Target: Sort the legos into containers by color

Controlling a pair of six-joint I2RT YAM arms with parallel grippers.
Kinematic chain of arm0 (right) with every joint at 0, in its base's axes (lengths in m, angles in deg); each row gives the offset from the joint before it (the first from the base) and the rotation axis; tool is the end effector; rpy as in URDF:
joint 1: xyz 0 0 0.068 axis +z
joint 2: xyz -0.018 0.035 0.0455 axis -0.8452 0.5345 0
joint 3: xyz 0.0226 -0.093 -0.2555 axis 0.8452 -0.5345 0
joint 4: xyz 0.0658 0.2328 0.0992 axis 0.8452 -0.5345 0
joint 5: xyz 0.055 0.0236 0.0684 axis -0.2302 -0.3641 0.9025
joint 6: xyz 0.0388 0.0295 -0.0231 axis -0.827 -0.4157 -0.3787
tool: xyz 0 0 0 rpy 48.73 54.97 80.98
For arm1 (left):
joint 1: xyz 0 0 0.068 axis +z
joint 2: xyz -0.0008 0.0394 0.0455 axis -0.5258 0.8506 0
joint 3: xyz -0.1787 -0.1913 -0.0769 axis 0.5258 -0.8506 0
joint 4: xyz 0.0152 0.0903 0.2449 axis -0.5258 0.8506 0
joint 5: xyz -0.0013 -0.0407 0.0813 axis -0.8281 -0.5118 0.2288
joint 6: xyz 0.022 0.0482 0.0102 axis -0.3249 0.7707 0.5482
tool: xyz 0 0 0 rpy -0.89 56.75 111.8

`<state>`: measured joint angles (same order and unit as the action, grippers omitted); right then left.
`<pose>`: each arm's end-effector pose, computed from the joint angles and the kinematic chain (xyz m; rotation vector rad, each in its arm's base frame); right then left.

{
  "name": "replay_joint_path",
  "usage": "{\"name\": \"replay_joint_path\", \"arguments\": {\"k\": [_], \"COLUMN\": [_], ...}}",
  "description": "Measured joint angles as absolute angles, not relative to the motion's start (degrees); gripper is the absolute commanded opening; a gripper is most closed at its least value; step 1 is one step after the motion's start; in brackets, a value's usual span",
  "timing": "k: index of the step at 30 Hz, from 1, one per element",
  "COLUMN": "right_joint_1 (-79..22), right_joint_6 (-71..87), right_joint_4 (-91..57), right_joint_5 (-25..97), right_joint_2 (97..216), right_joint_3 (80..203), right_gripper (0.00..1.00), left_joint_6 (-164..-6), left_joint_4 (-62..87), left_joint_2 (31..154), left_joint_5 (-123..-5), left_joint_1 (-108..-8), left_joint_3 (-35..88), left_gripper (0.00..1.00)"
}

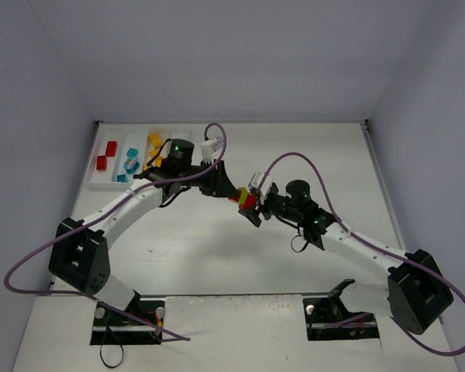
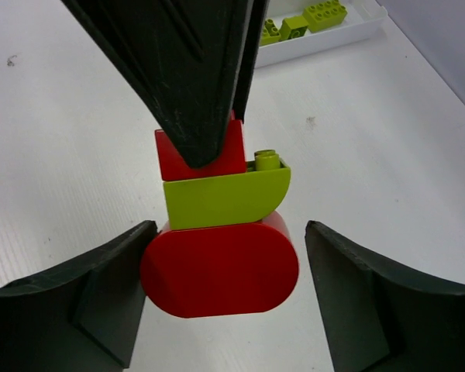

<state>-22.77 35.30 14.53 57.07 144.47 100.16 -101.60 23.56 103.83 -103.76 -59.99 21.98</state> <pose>0.2082 0.1662 0.2612 -1.0947 1.2621 0.6025 0.2892 -0.1855 0.3052 0.5705 2.1425 -1.4423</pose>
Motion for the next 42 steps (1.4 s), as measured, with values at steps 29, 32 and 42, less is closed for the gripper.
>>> {"name": "replay_joint_path", "arguments": {"k": [29, 32, 42], "right_joint_1": [-22.7, -22.6, -22.3], "right_joint_6": [34.5, 34.4, 34.5], "right_joint_4": [11.8, 11.6, 11.5], "right_joint_5": [55.2, 55.2, 54.7], "right_joint_2": [144.4, 144.4, 144.4], "right_joint_3": [102.5, 102.7, 102.9], "right_gripper": [0.72, 0.63, 0.17], "left_joint_6": [-101.4, -101.4, -101.4], "left_joint_4": [23.6, 23.6, 24.3], "left_joint_2": [104.3, 104.3, 104.5], "left_joint_5": [-102.0, -101.9, -101.7], "left_joint_1": [-62.1, -62.1, -62.1], "left_joint_3": [22.0, 22.1, 22.6], "left_gripper": [0.02, 0.03, 0.03]}}
